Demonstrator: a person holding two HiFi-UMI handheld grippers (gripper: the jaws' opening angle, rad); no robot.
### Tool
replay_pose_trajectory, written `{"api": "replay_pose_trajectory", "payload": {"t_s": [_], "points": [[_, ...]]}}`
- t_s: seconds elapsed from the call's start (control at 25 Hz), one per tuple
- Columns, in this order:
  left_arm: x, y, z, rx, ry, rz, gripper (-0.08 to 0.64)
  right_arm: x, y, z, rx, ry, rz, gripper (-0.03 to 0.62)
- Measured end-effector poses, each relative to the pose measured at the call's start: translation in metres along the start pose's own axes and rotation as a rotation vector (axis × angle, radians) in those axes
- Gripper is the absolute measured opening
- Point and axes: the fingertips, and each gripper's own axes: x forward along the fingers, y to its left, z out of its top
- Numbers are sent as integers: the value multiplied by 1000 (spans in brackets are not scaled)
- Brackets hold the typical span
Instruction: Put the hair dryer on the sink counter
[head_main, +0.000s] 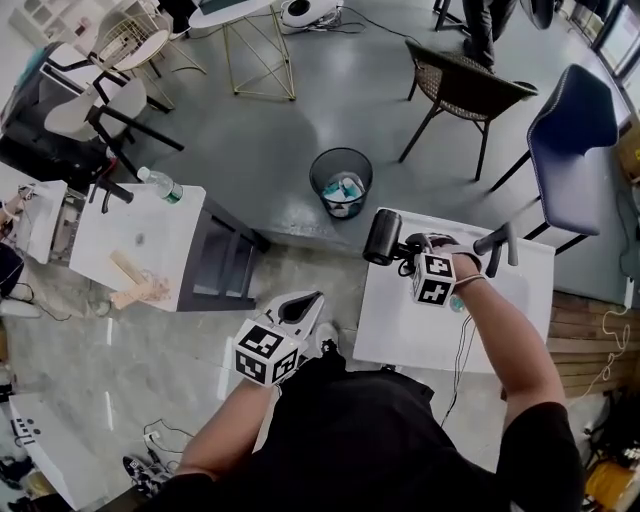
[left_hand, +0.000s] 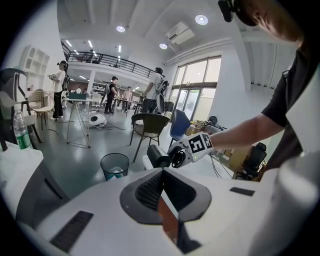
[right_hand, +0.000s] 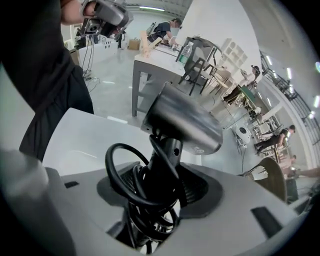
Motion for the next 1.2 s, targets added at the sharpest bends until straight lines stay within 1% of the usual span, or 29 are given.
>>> {"api": "replay_pose_trajectory", "payload": {"t_s": [0.08,0.28,0.36,0.52,0.72,0.88,1.0,1.12,1.2], "points": [[-2,5,-4,-11,3,8,0,7,-7,-7,-49,26,-17,232],[-5,11,-8,-33,-4,20,0,26,-19,-25,-173,83,-25,232],[-5,12,-8,-38,-8,25,0,32,-23,-30,-188,89,-26,232],[-9,14,-5,-52,-20,38,0,38,-24,-34,-187,68,-18,232],[-7,13,-7,-62,-17,50,0,45,-17,-42,-273,71,-4,233],[-9,12,-10,-67,-12,58,0,46,-14,-41,-271,50,41,236],[-8,9,-9,-66,-13,63,0,46,-17,-40,-289,41,47,239],[-7,6,-8,-67,-14,64,0,46,-16,-40,-263,32,68,241],[-5,4,-8,-69,-12,62,0,46,-19,-39,-253,30,62,249]]}}
